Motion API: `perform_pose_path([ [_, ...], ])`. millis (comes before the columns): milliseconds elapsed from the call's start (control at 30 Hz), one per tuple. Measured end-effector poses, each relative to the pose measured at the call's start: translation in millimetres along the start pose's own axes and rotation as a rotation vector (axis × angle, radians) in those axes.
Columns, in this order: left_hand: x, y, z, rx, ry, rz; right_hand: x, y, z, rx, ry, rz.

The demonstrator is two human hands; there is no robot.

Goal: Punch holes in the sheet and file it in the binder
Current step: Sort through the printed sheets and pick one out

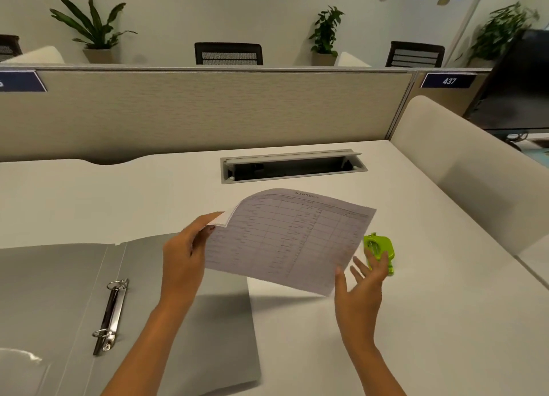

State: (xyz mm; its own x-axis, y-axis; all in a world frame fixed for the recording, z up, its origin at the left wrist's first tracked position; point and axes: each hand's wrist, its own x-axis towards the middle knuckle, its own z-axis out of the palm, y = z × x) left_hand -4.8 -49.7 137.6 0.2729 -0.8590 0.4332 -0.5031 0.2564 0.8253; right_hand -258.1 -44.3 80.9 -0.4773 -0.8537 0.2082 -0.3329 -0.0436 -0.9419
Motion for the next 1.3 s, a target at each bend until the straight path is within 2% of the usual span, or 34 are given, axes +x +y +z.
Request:
perform_pose_path([
  [167, 14.0, 12.8, -19.1, 0.079, -0.024, 0.185, 2.0, -15.5, 5.0, -0.045, 0.021, -0.167],
  [433, 30.5, 28.5, -27.7, 0.158, -0.103, 0.426, 10.6, -38.5, 10.7, -0.267, -0.043, -0.498],
  [600, 45.0, 47.1, -32.9, 0.197, -0.145, 0.525, 15.2, -60.0, 9.6, -0.306, 0.073, -0.752],
  [667, 49.7, 54.0, -37.2, 0.239, -0.138, 0.571, 17.9, -68.6, 7.8, -0.277, 0.128, -0.781],
  [767, 53.7, 60.2, -40.9, 0.309, -0.140, 0.621, 21.2, -78.1, 6.6, -0.233, 0.174, -0.732],
  [833, 54.4, 62.5, -41.1, 0.312, -0.159, 0.642, 24.3, -81.3, 5.5, -0.222, 0.105, -0.714],
  [900, 53.1, 63.9, -41.3, 0.295, -0.156, 0.650, 28.3, -80.5, 3.3, -0.205, -0.067, -0.744],
  [967, 50.1, 63.9, -40.0, 0.291, -0.074, 0.658, 29.8, -78.8, 1.3, -0.200, -0.214, -0.775],
  [1067, 42.3, 58.1, -32.6, 0.224, 0.138, 0.542, 26.1, -79.5, 0.8, -0.119, -0.272, -0.729],
  [1167, 33.5, 38.5, -21.2, -0.021, 0.264, 0.246, 23.4, -79.9, -0.3, -0.035, -0.264, -0.646],
  [1233, 25.0, 26.3, -14.6, -0.206, 0.203, 0.050, 23.2, -76.8, -0.7, 0.034, -0.268, -0.536],
  [1300, 13.9, 19.3, -8.9, -0.341, 0.052, -0.122, 21.9, -73.0, 0.8, 0.109, -0.272, -0.406],
])
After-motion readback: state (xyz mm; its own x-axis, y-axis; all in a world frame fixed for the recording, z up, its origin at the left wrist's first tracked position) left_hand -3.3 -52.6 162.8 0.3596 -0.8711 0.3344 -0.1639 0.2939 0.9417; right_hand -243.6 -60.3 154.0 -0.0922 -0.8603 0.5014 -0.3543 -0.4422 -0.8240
